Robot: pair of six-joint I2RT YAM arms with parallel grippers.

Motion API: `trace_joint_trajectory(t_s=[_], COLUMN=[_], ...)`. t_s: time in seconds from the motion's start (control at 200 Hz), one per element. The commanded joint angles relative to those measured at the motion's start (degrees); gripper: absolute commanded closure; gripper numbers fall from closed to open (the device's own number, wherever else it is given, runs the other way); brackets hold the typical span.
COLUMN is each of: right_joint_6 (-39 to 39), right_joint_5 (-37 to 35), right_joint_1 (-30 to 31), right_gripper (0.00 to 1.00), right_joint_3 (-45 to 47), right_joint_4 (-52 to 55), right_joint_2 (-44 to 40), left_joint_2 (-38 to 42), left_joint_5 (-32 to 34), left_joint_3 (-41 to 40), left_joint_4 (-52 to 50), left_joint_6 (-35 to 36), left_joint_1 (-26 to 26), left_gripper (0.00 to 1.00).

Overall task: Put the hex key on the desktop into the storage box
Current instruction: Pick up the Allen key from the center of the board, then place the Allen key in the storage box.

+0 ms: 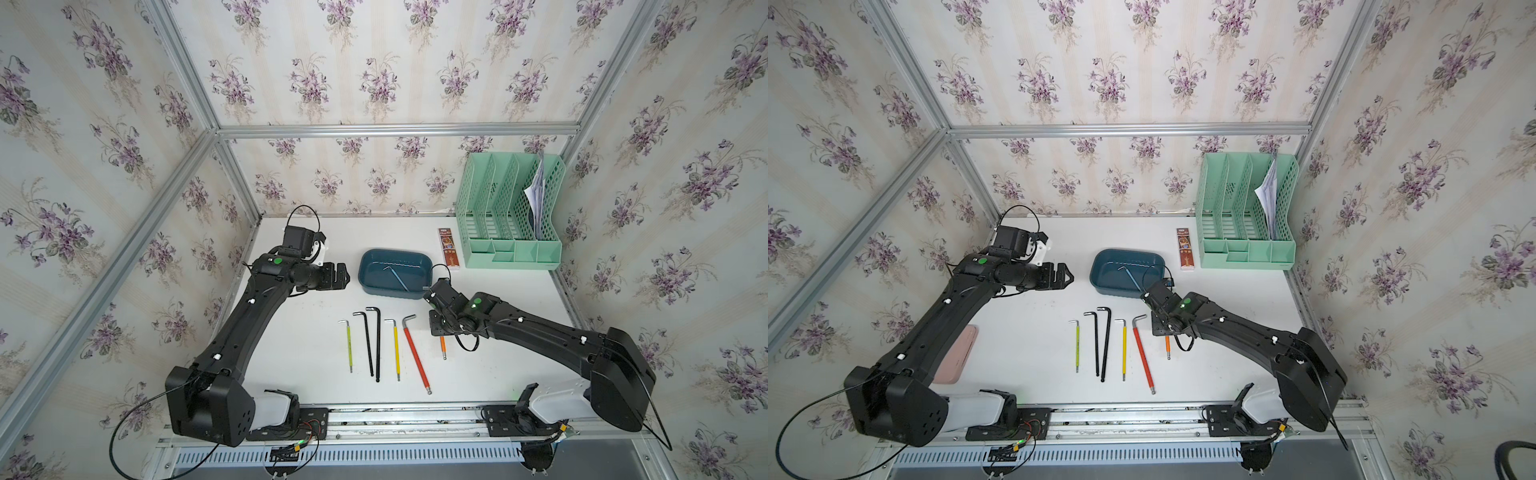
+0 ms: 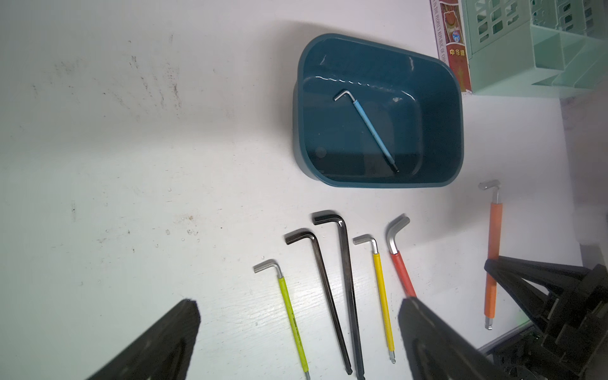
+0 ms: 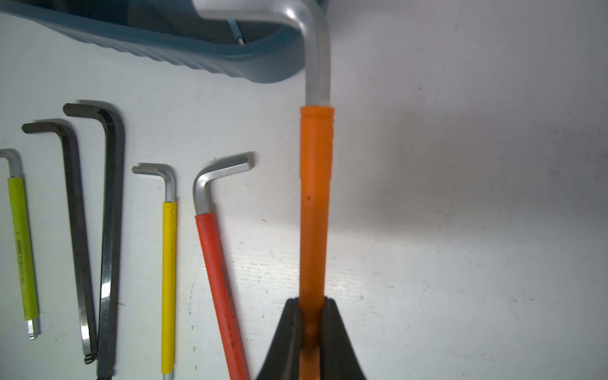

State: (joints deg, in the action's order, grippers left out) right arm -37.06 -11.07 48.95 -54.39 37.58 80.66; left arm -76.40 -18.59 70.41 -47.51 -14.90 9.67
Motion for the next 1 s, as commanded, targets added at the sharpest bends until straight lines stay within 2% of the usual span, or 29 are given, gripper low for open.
trace_joint_trajectory(t_s=[0.0,0.155,0.824,0.934,0.994], right_joint_6=[2.99,6.12,18.39,21.56,23.66], right_joint_5=[-0.84,0.25,3.02,3.17,3.66], right_joint_1=[-0.03,0.02,0.0,0.0,0.01], right_gripper=[1.0,1.0,1.0,1.0,1.0], right_joint_3=[-1.05,-1.29,-5.78,-8.8,-10.59], right_joint_4=[0.04,-3.18,-3.37,-2.7,-2.77], right_joint_2=[-0.29,-0.92,-1.13,-0.62,0.07], left_joint_2=[0.44,-1.17,-3.25,-4.26,-7.27], left_joint_5=[0.54,-0.02,0.67,-0.08,-0.21], left_joint_3=[-0.85,-0.05,1.28,4.18,6.24], left_joint_4=[1.28,1.55,1.17,0.87,0.05], left_joint_6=[-0.37,-0.16,0.03,0.24,0.46], left_joint_1=[-0.1,-0.1,-0.18,-0.19,-0.18], left_gripper=[0.01,0.01,0.01,0.01,0.01])
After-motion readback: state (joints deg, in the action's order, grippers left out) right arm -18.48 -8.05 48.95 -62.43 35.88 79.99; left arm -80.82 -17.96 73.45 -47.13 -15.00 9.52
